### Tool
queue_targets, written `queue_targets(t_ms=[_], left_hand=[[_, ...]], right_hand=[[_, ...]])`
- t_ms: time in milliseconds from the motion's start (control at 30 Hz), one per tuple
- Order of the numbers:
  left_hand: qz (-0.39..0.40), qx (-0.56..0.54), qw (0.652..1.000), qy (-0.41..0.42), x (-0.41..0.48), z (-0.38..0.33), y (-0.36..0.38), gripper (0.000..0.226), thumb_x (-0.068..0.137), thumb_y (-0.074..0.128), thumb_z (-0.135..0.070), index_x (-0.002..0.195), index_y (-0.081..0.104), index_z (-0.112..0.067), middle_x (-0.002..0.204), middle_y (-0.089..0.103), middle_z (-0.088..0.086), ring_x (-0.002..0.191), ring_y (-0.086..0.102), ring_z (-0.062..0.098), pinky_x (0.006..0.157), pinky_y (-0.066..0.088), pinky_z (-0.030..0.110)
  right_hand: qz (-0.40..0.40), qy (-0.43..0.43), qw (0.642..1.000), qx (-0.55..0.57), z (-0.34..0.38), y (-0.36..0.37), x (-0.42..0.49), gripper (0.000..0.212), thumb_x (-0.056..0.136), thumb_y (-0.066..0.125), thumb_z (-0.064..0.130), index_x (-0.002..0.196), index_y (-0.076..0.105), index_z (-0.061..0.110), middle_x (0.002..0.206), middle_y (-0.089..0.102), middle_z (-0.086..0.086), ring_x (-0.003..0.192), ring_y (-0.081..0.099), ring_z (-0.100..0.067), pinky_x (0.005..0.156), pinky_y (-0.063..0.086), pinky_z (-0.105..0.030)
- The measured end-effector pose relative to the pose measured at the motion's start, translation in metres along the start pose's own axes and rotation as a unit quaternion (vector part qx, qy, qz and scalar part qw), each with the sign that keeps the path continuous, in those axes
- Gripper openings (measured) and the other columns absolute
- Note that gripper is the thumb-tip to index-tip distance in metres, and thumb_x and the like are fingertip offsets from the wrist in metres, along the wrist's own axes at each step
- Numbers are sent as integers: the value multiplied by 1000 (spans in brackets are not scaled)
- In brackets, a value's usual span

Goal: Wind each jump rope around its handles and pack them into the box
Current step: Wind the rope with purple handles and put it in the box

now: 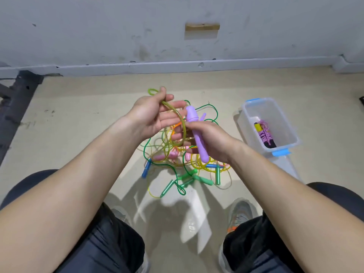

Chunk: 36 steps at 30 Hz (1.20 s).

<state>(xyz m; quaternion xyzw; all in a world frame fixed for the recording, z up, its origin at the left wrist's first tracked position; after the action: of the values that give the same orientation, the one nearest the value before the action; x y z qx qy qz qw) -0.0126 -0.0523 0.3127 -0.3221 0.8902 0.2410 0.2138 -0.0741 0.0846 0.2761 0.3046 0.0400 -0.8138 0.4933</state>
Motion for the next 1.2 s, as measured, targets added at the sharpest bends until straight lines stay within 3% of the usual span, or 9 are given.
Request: queue_targets(t_ms=[133, 367, 467, 533, 700, 833, 933, 1067, 1200], left_hand=[[-21, -76, 997, 6, 13, -7, -18, 44, 108, 31, -47, 103, 55, -10, 88, 78, 10, 75, 77, 22, 54, 60, 30], [169, 256, 950, -56, 13, 44, -5, 85, 92, 13, -79, 88, 71, -17, 89, 67, 10, 89, 56, 24, 78, 41, 34], [228, 343, 911, 40, 3, 59, 6, 52, 101, 41, -58, 88, 67, -15, 93, 72, 11, 91, 60, 16, 90, 43, 36], [210, 405, 882, 118, 10, 63, -4, 21, 96, 66, -34, 83, 62, -17, 81, 65, 3, 78, 58, 13, 83, 48, 31], [112, 607, 774, 139, 29, 78, -42, 21, 99, 59, -23, 89, 59, -4, 84, 68, 2, 81, 62, 23, 84, 51, 47], [119, 415, 897, 99, 16, 53, -24, 18, 105, 48, -6, 95, 62, -2, 77, 74, -4, 63, 64, 15, 65, 56, 31], [91, 204, 969, 104, 5, 16, -5, 17, 107, 45, -10, 99, 61, -12, 76, 74, -1, 60, 70, 13, 58, 58, 20], [67, -39, 995, 70, 3, -9, 0, 15, 106, 44, -12, 97, 56, -13, 80, 76, 1, 67, 74, 13, 55, 58, 19], [-14, -131, 988, 85, 14, -24, -26, 16, 108, 44, -15, 96, 54, -13, 81, 77, 0, 72, 75, 13, 56, 58, 19]], right_hand=[[10, -32, 999, -36, 9, 2, -4, 23, 103, 53, 29, 95, 62, 10, 83, 71, -10, 73, 64, -27, 59, 57, -34], [-89, -136, 984, 78, 45, -11, -4, 17, 104, 52, 23, 92, 57, 13, 78, 71, -3, 53, 69, -22, 48, 56, -26], [-155, -156, 966, 134, 58, -31, -6, 16, 105, 51, 22, 91, 55, 13, 77, 71, -3, 50, 68, -21, 45, 54, -25], [-196, -162, 955, 150, 60, -45, -7, 18, 105, 51, 22, 89, 54, 14, 73, 70, 0, 49, 68, -21, 46, 54, -24], [-262, -161, 935, 175, 56, -63, -9, 21, 105, 51, 24, 86, 55, 16, 68, 65, 3, 49, 66, -18, 47, 51, -22], [-293, -131, 925, 201, 48, -82, -3, 22, 106, 45, 25, 88, 49, 13, 75, 64, -14, 60, 65, -22, 52, 55, -27], [-195, -64, 970, 133, 29, -65, 7, 19, 103, 47, 23, 88, 53, 14, 88, 62, -9, 69, 59, -21, 60, 47, -29], [30, -49, 996, 64, 9, -5, 6, 24, 97, 52, 25, 102, 62, 3, 89, 74, -13, 83, 68, -28, 86, 51, -42], [31, -65, 997, -17, 13, 0, 0, 26, 101, 53, 32, 99, 62, 8, 84, 70, -12, 80, 67, -29, 80, 47, -44]])
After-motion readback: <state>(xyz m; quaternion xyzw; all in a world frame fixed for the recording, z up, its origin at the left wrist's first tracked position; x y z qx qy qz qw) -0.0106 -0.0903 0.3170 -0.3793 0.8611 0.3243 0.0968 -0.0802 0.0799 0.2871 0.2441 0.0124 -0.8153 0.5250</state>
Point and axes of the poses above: each hand's wrist, its own x-axis towards the middle knuckle, its own y-axis out of the palm, z = x × y, the point moved 5 cm from there along x, towards the middle knuckle
